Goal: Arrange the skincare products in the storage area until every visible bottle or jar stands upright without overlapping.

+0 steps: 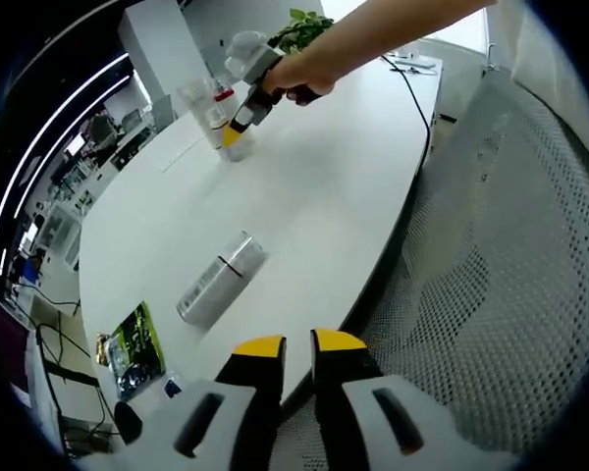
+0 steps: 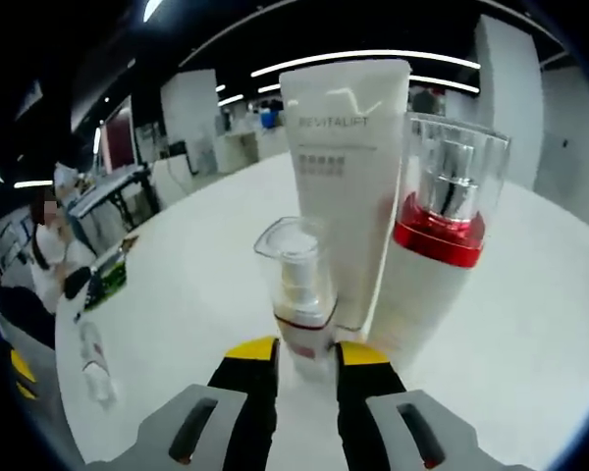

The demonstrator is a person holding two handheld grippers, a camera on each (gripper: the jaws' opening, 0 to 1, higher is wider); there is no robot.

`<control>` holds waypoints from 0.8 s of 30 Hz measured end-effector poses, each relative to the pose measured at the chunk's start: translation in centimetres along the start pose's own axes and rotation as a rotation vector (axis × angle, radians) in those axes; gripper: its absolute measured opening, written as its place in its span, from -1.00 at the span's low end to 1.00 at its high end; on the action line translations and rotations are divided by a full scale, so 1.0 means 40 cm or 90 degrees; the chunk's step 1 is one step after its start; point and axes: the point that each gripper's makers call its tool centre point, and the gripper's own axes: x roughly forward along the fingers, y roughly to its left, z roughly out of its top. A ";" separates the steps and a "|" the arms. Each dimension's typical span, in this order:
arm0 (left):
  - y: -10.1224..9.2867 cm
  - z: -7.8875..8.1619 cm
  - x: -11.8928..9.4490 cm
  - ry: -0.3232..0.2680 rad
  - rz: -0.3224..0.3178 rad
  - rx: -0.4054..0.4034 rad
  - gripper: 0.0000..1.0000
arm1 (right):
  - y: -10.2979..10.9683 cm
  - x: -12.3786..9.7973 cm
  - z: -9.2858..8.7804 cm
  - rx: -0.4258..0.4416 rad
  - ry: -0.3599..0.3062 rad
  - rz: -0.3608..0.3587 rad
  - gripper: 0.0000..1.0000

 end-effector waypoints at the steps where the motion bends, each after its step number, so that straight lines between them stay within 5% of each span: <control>1: -0.001 0.000 0.000 0.000 -0.001 0.000 -0.87 | 0.000 -0.001 -0.006 -0.010 0.007 0.002 -0.64; 5: -0.003 0.001 0.001 -0.001 -0.004 0.002 -0.87 | 0.003 -0.003 -0.024 -0.059 0.031 0.000 -0.67; 24: -0.007 -0.001 0.001 0.001 -0.009 0.003 -0.89 | -0.002 0.016 -0.027 0.043 0.034 -0.013 -0.63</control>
